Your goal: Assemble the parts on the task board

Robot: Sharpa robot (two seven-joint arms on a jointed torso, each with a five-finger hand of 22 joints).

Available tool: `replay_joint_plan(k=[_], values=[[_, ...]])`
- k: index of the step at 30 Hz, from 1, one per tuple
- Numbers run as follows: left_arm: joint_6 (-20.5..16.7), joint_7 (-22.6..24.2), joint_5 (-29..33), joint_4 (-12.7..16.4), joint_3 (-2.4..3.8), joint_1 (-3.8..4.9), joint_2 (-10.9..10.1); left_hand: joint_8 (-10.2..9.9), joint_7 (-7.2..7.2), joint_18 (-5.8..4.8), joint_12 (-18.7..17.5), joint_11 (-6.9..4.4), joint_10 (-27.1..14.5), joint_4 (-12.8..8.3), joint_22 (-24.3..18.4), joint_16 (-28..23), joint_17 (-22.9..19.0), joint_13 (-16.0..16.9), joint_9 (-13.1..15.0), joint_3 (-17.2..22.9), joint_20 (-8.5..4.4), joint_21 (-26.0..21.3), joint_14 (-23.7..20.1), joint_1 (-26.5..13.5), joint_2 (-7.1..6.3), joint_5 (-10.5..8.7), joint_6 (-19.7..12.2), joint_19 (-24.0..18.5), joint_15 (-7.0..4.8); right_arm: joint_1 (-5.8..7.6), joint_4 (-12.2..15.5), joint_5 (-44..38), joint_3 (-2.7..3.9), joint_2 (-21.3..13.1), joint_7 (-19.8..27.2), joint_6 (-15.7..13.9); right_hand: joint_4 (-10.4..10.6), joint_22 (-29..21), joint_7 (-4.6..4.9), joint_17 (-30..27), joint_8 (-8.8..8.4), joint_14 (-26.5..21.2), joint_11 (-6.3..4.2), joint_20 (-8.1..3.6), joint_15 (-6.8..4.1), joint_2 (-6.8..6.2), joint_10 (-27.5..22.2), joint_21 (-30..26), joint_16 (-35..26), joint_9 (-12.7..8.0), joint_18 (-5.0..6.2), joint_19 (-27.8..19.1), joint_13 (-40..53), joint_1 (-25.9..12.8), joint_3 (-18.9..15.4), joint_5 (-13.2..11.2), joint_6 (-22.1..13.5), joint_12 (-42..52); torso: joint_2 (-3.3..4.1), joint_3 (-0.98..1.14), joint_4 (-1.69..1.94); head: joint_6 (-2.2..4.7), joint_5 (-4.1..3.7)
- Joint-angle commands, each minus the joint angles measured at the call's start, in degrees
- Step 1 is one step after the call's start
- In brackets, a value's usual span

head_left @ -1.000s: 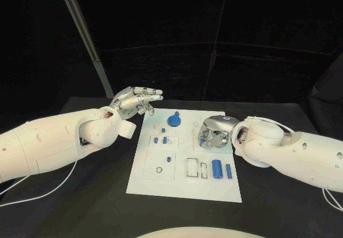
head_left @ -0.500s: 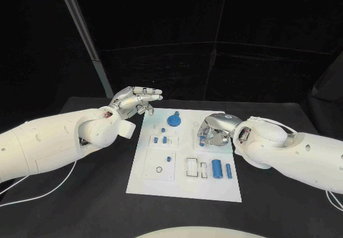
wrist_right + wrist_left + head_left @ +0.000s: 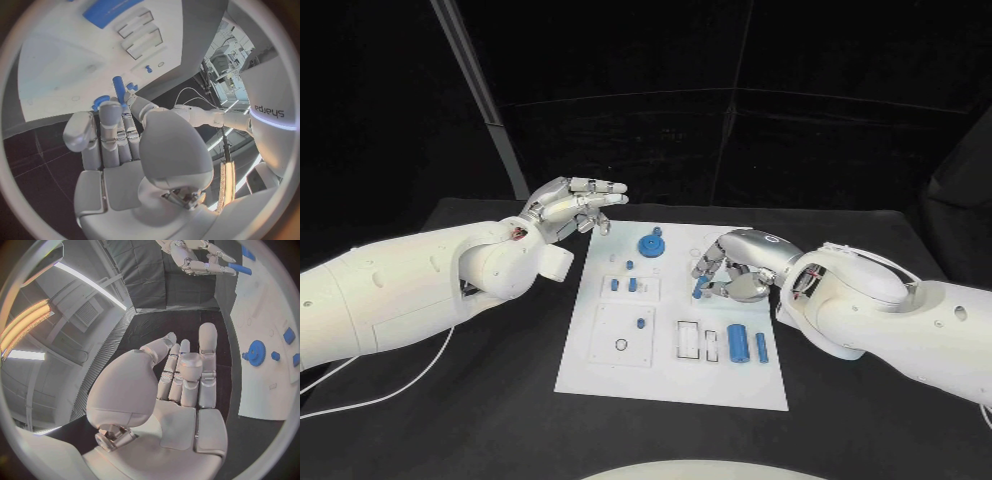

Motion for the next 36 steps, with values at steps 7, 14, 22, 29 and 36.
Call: replay_joint_plan(k=[7,14,22,29,36], values=[[0.59,0.24,-0.1,0.18,0.04,0.08,0.16,-0.2,0.13,0.79,0.11,-0.09,-0.48,-0.01,-0.08,-0.28,-0.05,-0.07,-0.03,-0.2,0.07,-0.28,-0.39,0.23,0.06,0.01,-0.24,-0.52,-0.05,0.04,0.56,2.41,-0.02,5.76,7.53,-5.76,-0.12,0.41,0.17,0.41,0.14,0.71,0.23,-0.02,0.06,-0.13,0.29,0.42,0.58,-0.04,-0.55,0.52,0.02,0.33,0.48,0.03,0.27,-0.33,0.17,0.01,0.16,-0.36,0.77],[0.59,0.31,-0.1,0.3,0.04,0.08,0.32,-0.2,0.13,0.79,0.11,-0.09,-0.48,-0.01,-0.08,-0.28,-0.05,-0.07,-0.03,-0.2,0.07,-0.28,-0.39,0.23,0.06,0.01,-0.24,-0.52,-0.05,-1.23,-1.32,1.86,-0.1,10.53,8.77,-4.16,-0.16,0.48,0.22,0.59,0.07,0.72,0.29,0.01,0.1,-0.16,0.25,0.49,0.79,-0.06,-0.56,0.51,0.01,0.32,0.7,0.13,0.24,-0.49,0.12,-0.14,0.24,-0.9,1.47],[0.41,0.4,-0.1,0.37,0.05,0.08,0.33,-0.2,0.13,0.79,0.11,-0.09,-0.48,-0.01,-0.08,-0.28,-0.05,-0.07,-0.03,-0.2,0.07,-0.28,-0.39,0.23,0.06,0.01,-0.24,-0.52,-0.05,-4.09,-4.81,-0.45,-0.53,14.69,8.02,-0.05,-0.24,0.46,0.32,0.41,-0.06,0.62,0.39,0.07,0.18,-0.22,0.09,0.52,0.75,-0.11,-0.55,0.42,-0.01,0.3,1.0,0.19,0.13,-0.8,0.17,0.03,-0.09,-1.46,2.78],[0.36,0.49,-0.1,0.36,0.05,0.08,0.45,-0.2,0.13,0.79,0.11,-0.09,-0.48,-0.01,-0.08,-0.28,-0.05,-0.07,-0.03,-0.2,0.07,-0.28,-0.39,0.23,0.06,0.01,-0.24,-0.52,-0.05,-5.31,-7.07,-2.67,-1.59,17.05,6.99,3.02,-0.25,0.48,0.35,0.59,-0.09,0.62,0.42,0.08,0.2,-0.27,0.07,0.54,0.9,-0.12,-0.55,0.42,-0.02,0.27,1.04,0.19,0.1,-0.85,0.11,-0.01,0.03,-1.84,3.07],[0.28,0.56,-0.1,0.26,0.05,0.08,0.53,-0.23,0.14,0.8,0.12,-0.08,-0.55,-0.01,-0.09,-0.21,0.01,-0.06,-0.03,-0.22,0.09,-0.3,-0.39,0.26,0.1,0.01,-0.27,-0.54,-0.04,-5.7,-8.17,-4.26,-2.03,18.09,6.21,3.92,-0.25,0.54,0.37,0.65,-0.11,0.62,0.44,0.09,0.21,-0.28,0.07,0.57,0.96,-0.12,-0.57,0.44,-0.01,0.23,1.07,0.19,0.09,-0.88,0.07,0.01,-0.06,-2.05,3.34]])
